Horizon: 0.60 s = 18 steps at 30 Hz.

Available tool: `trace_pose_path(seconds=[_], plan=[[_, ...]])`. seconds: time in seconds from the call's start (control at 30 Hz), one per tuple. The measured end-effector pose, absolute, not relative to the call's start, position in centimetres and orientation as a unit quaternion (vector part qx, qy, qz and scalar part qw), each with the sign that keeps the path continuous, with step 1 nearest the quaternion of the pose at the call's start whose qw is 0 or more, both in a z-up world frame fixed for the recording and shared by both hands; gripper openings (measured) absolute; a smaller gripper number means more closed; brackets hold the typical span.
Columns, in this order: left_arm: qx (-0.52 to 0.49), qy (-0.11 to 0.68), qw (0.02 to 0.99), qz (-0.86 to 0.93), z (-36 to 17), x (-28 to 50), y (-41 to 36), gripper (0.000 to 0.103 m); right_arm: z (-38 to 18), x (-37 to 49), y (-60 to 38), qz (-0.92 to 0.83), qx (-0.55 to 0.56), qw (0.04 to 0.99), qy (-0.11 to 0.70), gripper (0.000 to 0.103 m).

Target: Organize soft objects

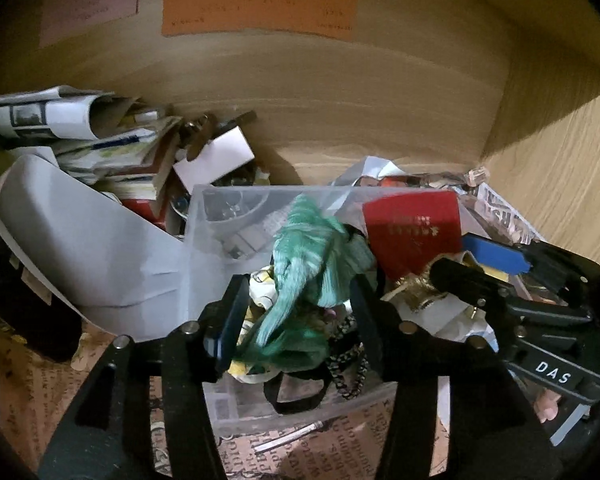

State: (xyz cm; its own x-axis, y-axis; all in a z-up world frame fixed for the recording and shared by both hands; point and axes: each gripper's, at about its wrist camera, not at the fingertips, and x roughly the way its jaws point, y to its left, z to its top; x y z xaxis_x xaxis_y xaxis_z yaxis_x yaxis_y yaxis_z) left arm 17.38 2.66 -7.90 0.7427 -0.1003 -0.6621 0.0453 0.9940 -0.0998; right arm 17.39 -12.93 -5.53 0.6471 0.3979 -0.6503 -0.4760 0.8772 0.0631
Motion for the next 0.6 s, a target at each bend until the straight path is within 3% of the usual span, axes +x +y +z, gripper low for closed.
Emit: trace_pose_path(seconds=[0.13, 0.6], plan=[[-0.038, 0.337, 0.940, -0.039, -6.5, 16.2, 2.8, 0.059, -4.4, 16.5, -13.3, 0.234, -0.057, 0.916, 0.321, 0.061], [-0.022, 0.201, 0.979, -0.022, 0.2, 8.6, 1.7, 0.060, 2.3, 10.2, -15.4, 0.256, -0.030, 0.943, 0.211, 0.062]])
